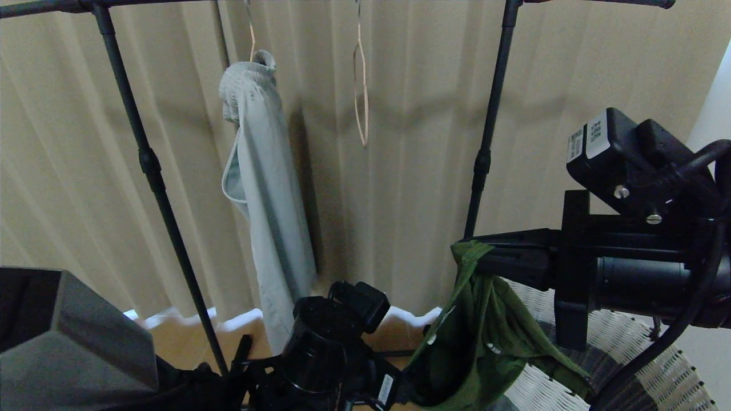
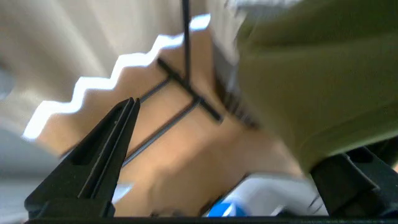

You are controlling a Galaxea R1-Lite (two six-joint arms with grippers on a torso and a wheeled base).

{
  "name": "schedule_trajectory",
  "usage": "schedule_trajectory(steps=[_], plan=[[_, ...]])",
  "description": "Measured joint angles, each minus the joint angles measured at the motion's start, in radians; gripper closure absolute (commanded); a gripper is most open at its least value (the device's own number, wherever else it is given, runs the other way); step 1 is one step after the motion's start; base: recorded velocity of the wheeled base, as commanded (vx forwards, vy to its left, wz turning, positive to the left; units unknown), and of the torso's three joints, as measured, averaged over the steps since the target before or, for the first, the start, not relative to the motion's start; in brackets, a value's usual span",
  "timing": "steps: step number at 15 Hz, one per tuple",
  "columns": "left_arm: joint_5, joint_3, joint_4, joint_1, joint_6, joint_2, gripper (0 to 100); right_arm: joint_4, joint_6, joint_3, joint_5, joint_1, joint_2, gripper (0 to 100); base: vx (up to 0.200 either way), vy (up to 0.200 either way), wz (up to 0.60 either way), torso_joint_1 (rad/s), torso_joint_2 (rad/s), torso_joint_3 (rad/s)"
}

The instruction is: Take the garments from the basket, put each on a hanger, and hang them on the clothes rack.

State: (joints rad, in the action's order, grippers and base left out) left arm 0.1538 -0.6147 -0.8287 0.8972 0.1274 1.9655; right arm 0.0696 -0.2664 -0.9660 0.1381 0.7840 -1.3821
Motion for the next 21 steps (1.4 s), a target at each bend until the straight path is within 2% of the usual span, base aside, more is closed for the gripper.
schedule_trajectory(steps=[4,5,8,12,15,17,19,21], plan=[[0.013,0.056,-0.001,0.004,-0.002,-0.012,0,-0.001,0.000,0.000,-0.002,-0.002,0.004,100,0.000,0.000,0.00,0.000,0.00,0.000],[0.013,0.069,-0.002,0.005,-0.002,-0.017,100,-0.001,0.000,0.001,-0.002,-0.004,0.005,100,0.000,0.000,0.00,0.000,0.00,0.000],[0.021,0.098,-0.008,0.008,-0.005,-0.033,100,-0.001,0.000,0.002,-0.003,-0.011,0.007,100,0.000,0.000,0.00,0.000,0.00,0.000],[0.071,0.140,-0.084,0.014,-0.030,-0.041,100,0.000,0.000,0.006,-0.003,-0.022,0.013,100,0.000,0.000,0.00,0.000,0.00,0.000],[0.077,0.259,-0.313,0.018,-0.157,-0.044,100,0.000,0.000,0.016,-0.003,-0.031,0.021,100,0.000,0.000,0.00,0.000,0.00,0.000],[0.089,0.377,-0.532,-0.011,-0.287,-0.056,100,0.010,0.000,0.039,-0.003,-0.060,0.032,100,0.000,0.000,0.00,0.000,0.00,0.000],[0.100,0.455,-0.573,-0.093,-0.374,-0.121,100,0.082,0.000,0.074,-0.004,-0.096,0.044,100,0.000,0.000,0.00,0.000,0.00,0.000],[0.103,0.450,-0.473,-0.185,-0.413,-0.242,100,0.138,-0.001,0.114,-0.003,-0.121,0.056,100,0.000,0.000,0.00,0.000,0.00,0.000]])
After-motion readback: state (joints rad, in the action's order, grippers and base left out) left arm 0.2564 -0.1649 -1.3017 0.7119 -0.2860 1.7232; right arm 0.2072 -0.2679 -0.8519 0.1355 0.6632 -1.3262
